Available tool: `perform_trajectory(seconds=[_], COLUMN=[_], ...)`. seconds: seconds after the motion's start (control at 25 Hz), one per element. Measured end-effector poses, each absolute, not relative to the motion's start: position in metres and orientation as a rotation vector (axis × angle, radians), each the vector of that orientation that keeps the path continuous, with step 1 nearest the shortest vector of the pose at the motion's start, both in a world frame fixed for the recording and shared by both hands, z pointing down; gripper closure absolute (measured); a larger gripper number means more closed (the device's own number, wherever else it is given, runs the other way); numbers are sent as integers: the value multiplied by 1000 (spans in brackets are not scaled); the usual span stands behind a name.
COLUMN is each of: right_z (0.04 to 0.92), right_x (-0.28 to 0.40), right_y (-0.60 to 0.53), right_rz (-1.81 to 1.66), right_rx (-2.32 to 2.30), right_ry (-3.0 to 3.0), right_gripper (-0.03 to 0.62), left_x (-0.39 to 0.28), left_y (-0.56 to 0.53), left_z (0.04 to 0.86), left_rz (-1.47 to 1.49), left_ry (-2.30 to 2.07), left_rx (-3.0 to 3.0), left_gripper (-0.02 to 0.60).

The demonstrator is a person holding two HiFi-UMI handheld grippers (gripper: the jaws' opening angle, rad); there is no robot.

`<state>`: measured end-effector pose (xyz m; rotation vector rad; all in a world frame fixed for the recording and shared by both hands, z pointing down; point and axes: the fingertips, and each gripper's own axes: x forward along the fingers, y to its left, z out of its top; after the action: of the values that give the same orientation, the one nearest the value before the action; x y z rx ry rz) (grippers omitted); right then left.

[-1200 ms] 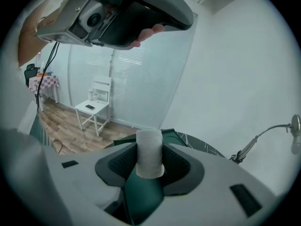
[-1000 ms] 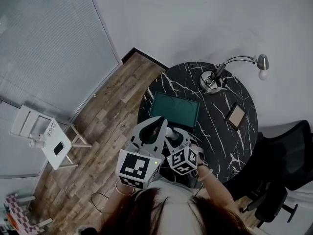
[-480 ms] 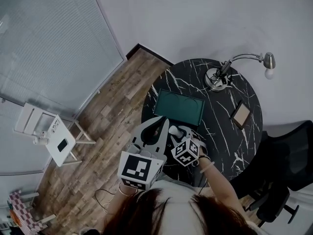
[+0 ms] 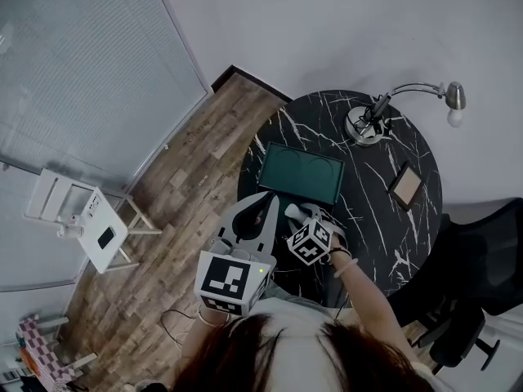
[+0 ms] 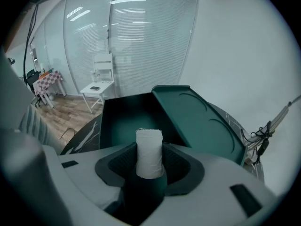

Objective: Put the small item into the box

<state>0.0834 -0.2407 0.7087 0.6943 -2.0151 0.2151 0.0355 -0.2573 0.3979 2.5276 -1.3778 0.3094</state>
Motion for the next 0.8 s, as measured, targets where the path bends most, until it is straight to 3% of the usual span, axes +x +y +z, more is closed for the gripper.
perform_trajectory(seconds=[0.8], right_z=[731], right_x=[80], right_y=[-249], right_rz=[219], right_rx=[611], right_ry=[-1941], right_gripper=[408], left_x=[32], left_y=[-261], left_z=[405], left_rz=[352], left_ry=[-1369], left_rx=[2517], left_gripper=[573])
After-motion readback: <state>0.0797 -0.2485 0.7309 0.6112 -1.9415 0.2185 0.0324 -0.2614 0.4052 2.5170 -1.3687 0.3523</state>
